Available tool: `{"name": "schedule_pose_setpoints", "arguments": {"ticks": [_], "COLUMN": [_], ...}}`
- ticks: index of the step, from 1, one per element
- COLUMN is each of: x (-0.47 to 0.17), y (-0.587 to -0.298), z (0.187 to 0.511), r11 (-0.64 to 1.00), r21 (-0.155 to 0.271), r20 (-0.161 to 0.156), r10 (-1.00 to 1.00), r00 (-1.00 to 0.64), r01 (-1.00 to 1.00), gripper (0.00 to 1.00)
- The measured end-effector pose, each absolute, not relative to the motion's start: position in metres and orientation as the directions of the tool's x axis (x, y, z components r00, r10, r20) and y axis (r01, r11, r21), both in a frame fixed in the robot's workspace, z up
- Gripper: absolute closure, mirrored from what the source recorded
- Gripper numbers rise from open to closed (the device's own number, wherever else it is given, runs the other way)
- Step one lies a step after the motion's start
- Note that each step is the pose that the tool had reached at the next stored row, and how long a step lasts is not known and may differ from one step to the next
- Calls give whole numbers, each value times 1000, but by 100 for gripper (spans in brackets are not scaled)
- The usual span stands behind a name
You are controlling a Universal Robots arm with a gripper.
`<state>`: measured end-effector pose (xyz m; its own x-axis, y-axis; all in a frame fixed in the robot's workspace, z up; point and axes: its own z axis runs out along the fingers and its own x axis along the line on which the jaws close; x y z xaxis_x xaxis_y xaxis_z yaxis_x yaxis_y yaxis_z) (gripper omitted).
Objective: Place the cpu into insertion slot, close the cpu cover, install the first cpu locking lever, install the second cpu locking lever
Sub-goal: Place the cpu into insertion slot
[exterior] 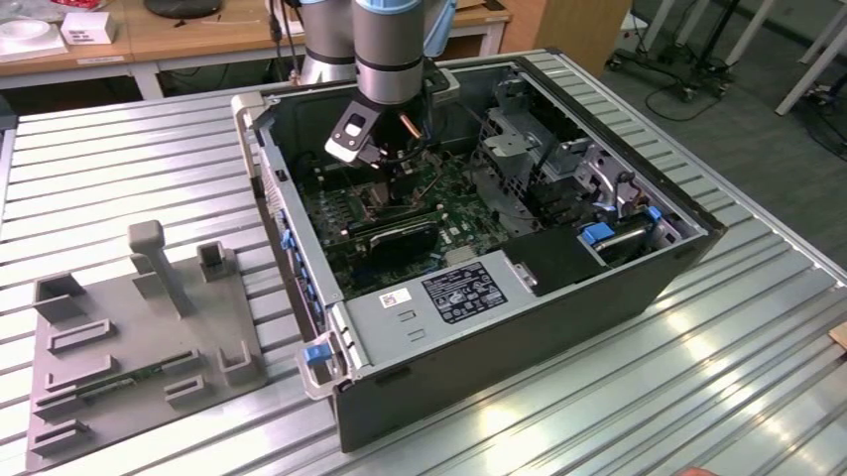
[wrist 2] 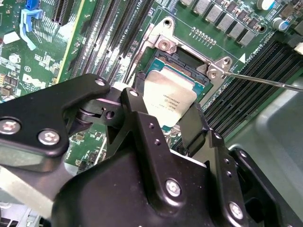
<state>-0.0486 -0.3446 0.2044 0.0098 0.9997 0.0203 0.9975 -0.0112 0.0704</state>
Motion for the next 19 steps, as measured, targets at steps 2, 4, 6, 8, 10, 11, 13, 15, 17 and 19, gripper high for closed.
{"name": "schedule_pose_setpoints", "arguments": {"ticks": [2,4,6,8,10,11,13,15,17,19], "x": [-49,-49,-49,-49,-49,-49,-49,-49,-49,-49], "y": [-345,-345,-345,-345,-345,-345,-345,-345,-345,-345], "z": [204,204,204,202,201,200,199,198,198,198], "r11": [-12,-12,-12,-12,-12,-12,-12,-12,-12,-12], "r21": [70,70,70,70,70,70,70,70,70,70], "r20": [30,31,31,31,31,31,31,31,31,32], "r10": [999,999,999,999,999,999,999,999,999,999], "r00": [10,10,10,10,10,10,10,10,10,10], "r01": [997,997,997,997,997,997,997,997,997,997], "gripper": [46,46,46,46,46,46,46,46,46,46]}}
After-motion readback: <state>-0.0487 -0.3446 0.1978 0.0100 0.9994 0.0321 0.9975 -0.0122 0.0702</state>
